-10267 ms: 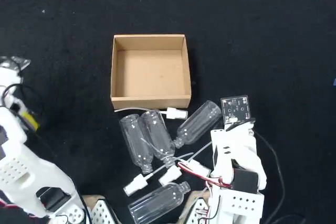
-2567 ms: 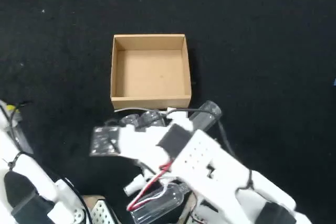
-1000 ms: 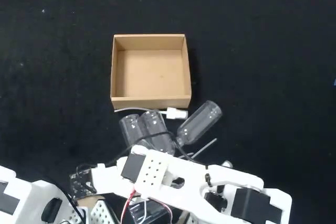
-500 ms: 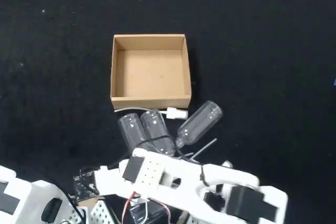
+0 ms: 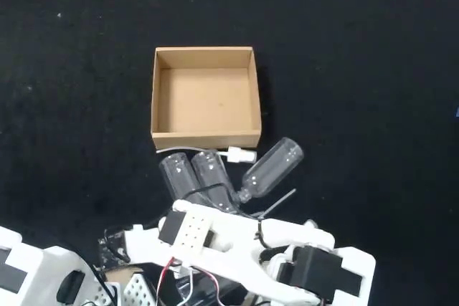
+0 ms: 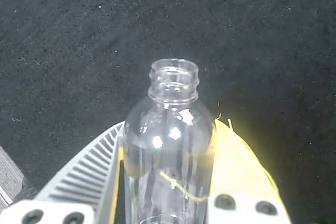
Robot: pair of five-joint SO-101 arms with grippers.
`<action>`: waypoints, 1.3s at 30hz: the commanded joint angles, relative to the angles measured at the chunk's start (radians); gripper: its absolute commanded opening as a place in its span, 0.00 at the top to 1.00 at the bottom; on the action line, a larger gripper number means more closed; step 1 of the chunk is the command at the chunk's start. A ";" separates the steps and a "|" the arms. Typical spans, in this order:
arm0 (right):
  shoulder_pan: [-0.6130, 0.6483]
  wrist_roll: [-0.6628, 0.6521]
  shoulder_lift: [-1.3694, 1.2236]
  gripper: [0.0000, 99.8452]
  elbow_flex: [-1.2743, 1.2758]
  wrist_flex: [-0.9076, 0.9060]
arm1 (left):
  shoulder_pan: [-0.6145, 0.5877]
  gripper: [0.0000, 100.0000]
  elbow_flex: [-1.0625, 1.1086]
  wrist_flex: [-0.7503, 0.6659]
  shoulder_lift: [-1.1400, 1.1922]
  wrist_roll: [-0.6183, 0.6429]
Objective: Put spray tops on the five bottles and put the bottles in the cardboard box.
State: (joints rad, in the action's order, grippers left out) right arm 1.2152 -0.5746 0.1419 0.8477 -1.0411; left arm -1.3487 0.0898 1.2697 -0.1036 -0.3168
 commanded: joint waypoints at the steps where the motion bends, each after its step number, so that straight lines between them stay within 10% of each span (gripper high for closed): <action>1: -0.046 0.003 -0.012 0.94 -0.097 -0.046 | -0.002 0.93 -0.056 -0.003 -0.006 -0.008; 17: -0.273 0.245 0.437 0.94 -0.679 -0.578 | 0.199 0.94 -0.054 0.068 -0.109 0.000; 28: -0.980 0.583 0.547 0.94 -1.006 -0.477 | 0.903 0.94 0.105 0.095 -0.551 0.141; 39: -1.094 0.694 0.547 0.94 -1.009 -0.212 | 1.443 0.94 0.774 -0.516 -0.993 0.157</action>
State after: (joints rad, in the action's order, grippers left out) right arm 0.1396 0.1082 0.6590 -0.1020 -1.3295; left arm -0.0230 0.6636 0.9582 -0.9444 -0.1726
